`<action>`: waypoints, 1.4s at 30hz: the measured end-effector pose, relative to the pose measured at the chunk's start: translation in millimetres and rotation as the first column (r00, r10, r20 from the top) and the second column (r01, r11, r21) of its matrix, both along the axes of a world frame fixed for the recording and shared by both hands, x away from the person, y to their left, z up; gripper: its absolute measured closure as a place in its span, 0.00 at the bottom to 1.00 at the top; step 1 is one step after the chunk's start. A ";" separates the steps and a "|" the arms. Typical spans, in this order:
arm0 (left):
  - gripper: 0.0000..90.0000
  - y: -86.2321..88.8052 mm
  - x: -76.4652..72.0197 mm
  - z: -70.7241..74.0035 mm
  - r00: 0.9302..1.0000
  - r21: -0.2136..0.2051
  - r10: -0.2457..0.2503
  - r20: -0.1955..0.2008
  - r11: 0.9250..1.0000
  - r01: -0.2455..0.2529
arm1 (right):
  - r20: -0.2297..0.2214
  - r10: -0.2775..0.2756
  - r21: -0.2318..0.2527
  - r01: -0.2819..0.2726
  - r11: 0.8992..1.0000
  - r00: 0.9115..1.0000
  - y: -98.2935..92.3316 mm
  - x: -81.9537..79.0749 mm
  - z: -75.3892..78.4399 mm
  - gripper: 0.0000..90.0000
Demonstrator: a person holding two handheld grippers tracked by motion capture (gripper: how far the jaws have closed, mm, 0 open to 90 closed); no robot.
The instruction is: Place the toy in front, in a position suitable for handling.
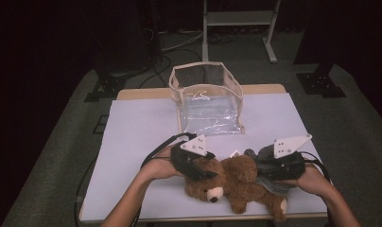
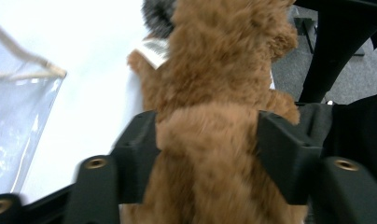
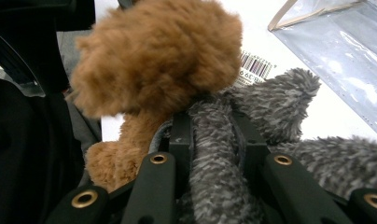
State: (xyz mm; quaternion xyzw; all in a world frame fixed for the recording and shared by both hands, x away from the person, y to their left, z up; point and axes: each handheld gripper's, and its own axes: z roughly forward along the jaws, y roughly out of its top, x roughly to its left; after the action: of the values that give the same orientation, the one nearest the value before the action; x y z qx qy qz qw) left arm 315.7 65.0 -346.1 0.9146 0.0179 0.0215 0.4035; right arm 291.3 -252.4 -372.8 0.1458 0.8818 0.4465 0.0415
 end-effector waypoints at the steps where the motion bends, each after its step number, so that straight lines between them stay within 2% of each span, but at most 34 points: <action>1: 0.39 2.7 1.1 -0.8 1.000 0.000 0.002 -0.008 1.000 -0.002 | -0.001 -0.002 0.004 0.002 1.000 1.000 -0.7 -0.7 -0.8 0.81; 2: 0.37 4.5 1.6 -2.8 1.000 -0.011 0.002 -0.027 1.000 -0.002 | -0.002 -0.005 0.010 0.005 1.000 1.000 -1.4 -1.4 -1.7 0.81; 8: 0.28 5.2 1.1 -20.3 0.996 0.007 -0.007 -0.086 1.000 0.007 | 0.005 -0.004 0.018 0.004 1.000 1.000 -3.4 -7.5 -3.8 0.81; 10: 0.33 4.9 -0.2 -24.1 0.995 0.005 -0.017 -0.098 1.000 0.018 | 0.009 -0.007 0.018 0.007 1.000 1.000 -3.6 -9.5 -3.4 0.81; 14: 0.46 5.4 -4.7 -24.7 0.996 0.008 -0.034 -0.079 0.999 0.035 | 0.014 -0.005 0.028 0.004 1.000 1.000 -12.5 -10.5 4.9 0.81; 18: 0.49 5.3 -4.3 -24.1 0.997 0.016 -0.040 -0.069 0.999 0.041 | 0.051 -0.033 0.005 0.033 0.999 0.998 -27.7 -11.9 23.7 0.81; 20: 0.51 4.3 -4.5 -23.7 0.997 0.019 -0.046 -0.063 0.999 0.047 | 0.068 -0.045 0.012 0.045 0.999 0.997 -33.4 -12.0 35.3 0.81; 23: 0.53 2.1 -5.2 -22.7 0.997 0.027 -0.059 -0.047 0.998 0.060 | 0.094 -0.044 0.035 0.040 0.999 0.995 -32.5 -8.3 53.2 0.81; 25: 0.54 1.5 -6.4 -22.2 0.997 0.027 -0.058 -0.044 0.998 0.060 | 0.094 -0.031 0.042 0.028 0.999 0.995 -24.8 -2.1 58.3 0.81; 27: 0.54 2.2 -7.3 -21.9 0.997 0.027 -0.057 -0.044 0.998 0.058 | 0.084 -0.014 0.004 0.013 1.000 0.996 -12.9 5.8 52.2 0.80; 28: 0.54 3.0 -7.5 -21.9 0.998 0.024 -0.055 -0.044 0.998 0.056 | 0.070 -0.007 -0.023 0.009 1.000 0.998 -7.2 9.7 45.5 0.80; 31: 0.53 5.7 -6.3 -21.7 0.998 0.016 -0.047 -0.046 0.999 0.048 | 0.013 0.006 -0.066 -0.005 0.998 1.000 3.0 16.4 19.8 0.81; 32: 0.51 6.0 -5.5 -21.9 0.998 0.008 -0.040 -0.053 0.999 0.041 | -0.006 -0.005 -0.047 0.005 0.999 1.000 2.7 16.3 14.2 0.81; 35: 0.46 5.8 -3.5 -21.0 0.997 -0.010 -0.035 -0.068 0.999 0.034 | -0.023 -0.013 -0.002 0.013 1.000 1.000 -4.7 13.1 7.5 0.81; 37: 0.43 4.3 -2.9 -20.2 0.997 -0.016 -0.035 -0.070 0.999 0.034 | -0.028 -0.013 0.002 0.013 1.000 1.000 -6.7 8.8 4.1 0.81; 42: 0.30 1.0 -0.1 -23.3 0.995 -0.035 -0.005 -0.105 0.999 0.001 | -0.022 -0.012 0.010 0.013 1.000 1.000 -8.3 -0.3 0.1 0.81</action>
State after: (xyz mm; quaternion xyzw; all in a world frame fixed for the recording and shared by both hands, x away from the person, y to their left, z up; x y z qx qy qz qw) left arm 315.6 66.1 -369.5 0.9074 0.0381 -0.0274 0.4177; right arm 291.0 -260.6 -372.7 0.1564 0.8791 0.4490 0.0339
